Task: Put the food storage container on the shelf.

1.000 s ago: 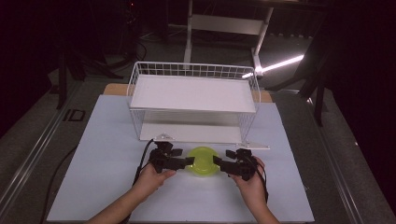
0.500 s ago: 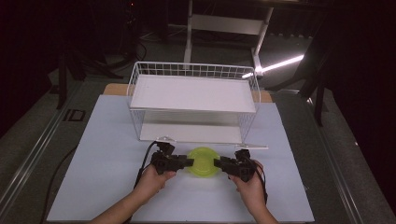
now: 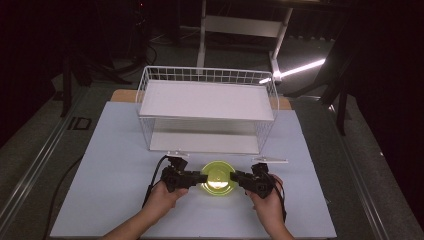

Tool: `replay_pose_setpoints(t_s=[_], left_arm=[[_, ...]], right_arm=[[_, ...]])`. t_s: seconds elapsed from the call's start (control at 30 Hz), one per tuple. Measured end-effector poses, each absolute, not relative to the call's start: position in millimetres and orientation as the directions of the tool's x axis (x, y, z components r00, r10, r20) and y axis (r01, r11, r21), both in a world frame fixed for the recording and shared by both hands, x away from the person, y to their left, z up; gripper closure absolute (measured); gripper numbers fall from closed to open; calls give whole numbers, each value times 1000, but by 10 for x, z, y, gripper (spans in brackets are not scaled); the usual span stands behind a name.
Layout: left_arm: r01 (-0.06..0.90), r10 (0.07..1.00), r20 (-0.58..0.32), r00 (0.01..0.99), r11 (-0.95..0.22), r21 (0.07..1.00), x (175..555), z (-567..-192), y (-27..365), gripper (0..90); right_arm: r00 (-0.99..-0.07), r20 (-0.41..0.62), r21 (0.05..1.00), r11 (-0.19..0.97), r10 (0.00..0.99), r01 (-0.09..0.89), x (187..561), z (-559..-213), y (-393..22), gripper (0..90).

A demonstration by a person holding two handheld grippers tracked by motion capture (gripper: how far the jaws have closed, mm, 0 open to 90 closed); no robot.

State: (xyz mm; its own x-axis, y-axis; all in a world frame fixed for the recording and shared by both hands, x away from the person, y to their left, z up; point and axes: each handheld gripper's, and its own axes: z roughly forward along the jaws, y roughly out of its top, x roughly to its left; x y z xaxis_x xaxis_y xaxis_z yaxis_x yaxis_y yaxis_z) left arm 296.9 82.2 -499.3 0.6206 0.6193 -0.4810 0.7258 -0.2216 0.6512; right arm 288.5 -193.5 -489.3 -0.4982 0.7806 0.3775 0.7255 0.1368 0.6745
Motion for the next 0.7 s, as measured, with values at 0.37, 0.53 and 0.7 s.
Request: replay_pose_setpoints(t_s=[0.37, 0.53, 0.7], left_arm=[[712, 627, -455, 633, -239, 661, 2913, -4957, 845, 794], [710, 633, -444, 634, -248, 659, 2892, -4971, 874, 817], [697, 629, -441, 640, -235, 677, 2872, -4900, 918, 819]], right_arm=[[-516, 398, 673, 141, 759, 726, 2822, -4890, -1938, 778], [-530, 382, 683, 155, 757, 714, 2770, -4886, -1907, 796], [-543, 368, 703, 157, 755, 693, 2740, -4825, -1874, 796]])
